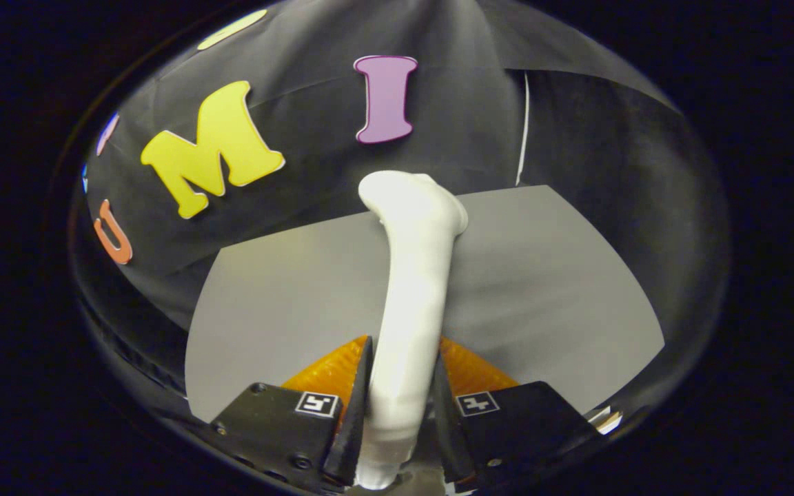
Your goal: Iron the clothes twice with a garment steamer, once on the left side and once on the right side.
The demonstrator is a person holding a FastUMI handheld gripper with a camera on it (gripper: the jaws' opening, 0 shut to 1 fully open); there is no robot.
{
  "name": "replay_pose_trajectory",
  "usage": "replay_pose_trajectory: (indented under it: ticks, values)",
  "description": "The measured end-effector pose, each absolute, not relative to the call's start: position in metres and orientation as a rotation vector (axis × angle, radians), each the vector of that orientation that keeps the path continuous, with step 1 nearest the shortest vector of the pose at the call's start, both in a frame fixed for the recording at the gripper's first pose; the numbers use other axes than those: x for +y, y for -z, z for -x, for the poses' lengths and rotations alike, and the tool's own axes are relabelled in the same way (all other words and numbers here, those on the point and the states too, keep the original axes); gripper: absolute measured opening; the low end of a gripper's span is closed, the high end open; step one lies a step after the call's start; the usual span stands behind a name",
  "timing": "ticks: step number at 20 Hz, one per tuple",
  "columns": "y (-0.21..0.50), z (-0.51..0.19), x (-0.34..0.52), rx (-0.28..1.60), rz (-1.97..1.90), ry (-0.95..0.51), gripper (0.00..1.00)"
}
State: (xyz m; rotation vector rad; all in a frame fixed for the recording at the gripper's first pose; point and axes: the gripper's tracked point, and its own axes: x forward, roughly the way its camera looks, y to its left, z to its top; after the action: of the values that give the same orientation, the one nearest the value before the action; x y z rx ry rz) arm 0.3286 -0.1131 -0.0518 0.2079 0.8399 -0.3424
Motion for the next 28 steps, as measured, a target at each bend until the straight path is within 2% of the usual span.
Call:
replay_pose_trajectory:
  ticks: [3,7,19,28]
  values:
    - [0.050,-0.331,-0.110,0.815,-0.244,0.340,0.41]
    - [0.040,-0.338,-0.110,0.696,-0.338,0.349,0.36]
    - [-0.014,-0.307,-0.074,0.480,-0.327,0.289,0.34]
    - [-0.077,-0.277,0.008,0.297,-0.214,0.200,0.34]
